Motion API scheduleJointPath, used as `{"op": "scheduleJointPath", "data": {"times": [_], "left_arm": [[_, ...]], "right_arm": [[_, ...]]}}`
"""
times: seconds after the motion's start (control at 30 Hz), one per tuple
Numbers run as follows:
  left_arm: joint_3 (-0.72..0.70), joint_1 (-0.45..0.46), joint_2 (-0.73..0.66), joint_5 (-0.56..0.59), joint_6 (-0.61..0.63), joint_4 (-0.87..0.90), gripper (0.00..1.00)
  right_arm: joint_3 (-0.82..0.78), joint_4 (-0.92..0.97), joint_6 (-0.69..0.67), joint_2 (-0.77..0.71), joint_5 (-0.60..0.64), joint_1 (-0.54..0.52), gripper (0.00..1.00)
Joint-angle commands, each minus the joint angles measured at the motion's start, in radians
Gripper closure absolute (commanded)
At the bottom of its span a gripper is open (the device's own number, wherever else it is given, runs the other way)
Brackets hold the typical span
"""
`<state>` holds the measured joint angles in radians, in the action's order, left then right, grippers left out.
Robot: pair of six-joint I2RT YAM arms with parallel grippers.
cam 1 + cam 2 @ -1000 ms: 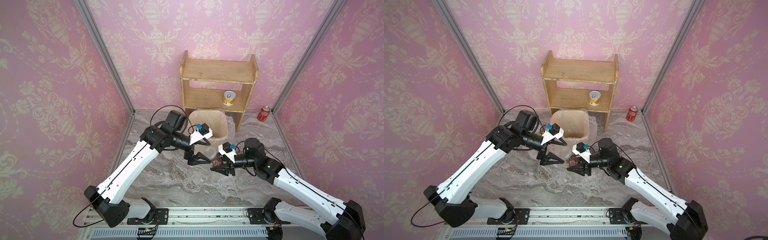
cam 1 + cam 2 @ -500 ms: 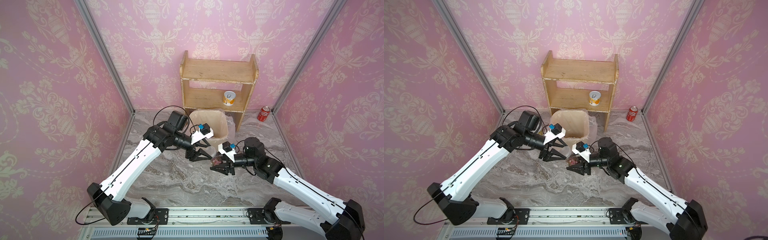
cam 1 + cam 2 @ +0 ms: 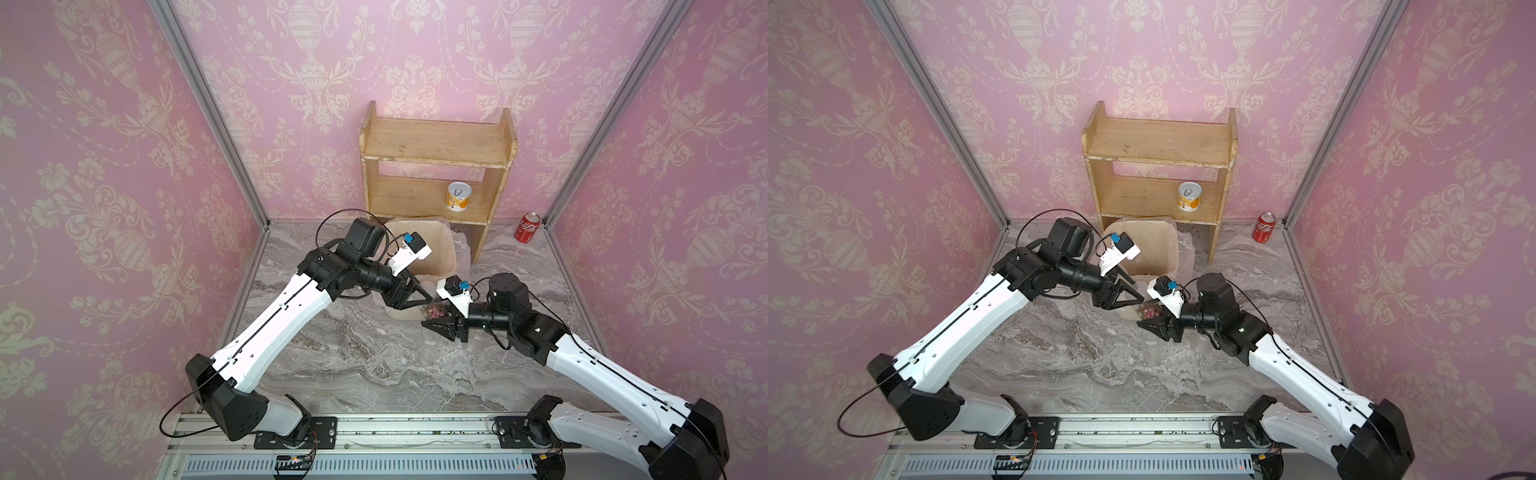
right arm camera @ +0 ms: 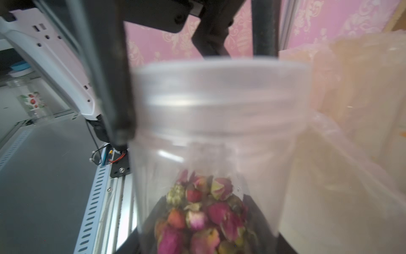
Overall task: Empty the moldy dried flower tea in the jars
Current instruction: Unscrew the lid from the jar.
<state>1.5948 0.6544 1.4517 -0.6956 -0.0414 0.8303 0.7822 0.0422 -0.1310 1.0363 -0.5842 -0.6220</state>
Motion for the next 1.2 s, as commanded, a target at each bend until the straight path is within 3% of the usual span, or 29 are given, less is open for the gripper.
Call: {"op": "scheduleJointPath", "data": {"times": [0.0, 0.07, 0.2, 0.4, 0.8, 1.17], "left_arm": [[0.065, 0.043, 0.028, 0.277, -0.383, -0.062, 0.7], [0.076, 0.046, 0.032, 0.329, -0.496, -0.081, 0.74], [0.059, 0.05, 0.032, 0.315, -0.612, -0.174, 0.76], [0.055, 0.054, 0.031, 0.337, -0.634, -0.192, 0.74], [0.015, 0.054, 0.005, 0.24, -0.598, -0.285, 0.39], [0.009, 0.044, -0.038, 0.231, -0.469, -0.265, 0.27]], "right_arm": [[-0.015, -0.085, -0.073, -0.036, 0.106, -0.03, 0.86], [-0.03, -0.107, -0.095, -0.045, 0.162, -0.045, 0.86], [-0.038, -0.106, -0.137, -0.046, 0.248, -0.075, 0.86], [-0.056, -0.109, -0.155, -0.058, 0.29, -0.091, 0.86], [-0.072, -0.133, -0.139, -0.07, 0.296, -0.091, 0.86], [-0.082, -0.142, -0.121, -0.08, 0.295, -0.092, 0.86]]}}
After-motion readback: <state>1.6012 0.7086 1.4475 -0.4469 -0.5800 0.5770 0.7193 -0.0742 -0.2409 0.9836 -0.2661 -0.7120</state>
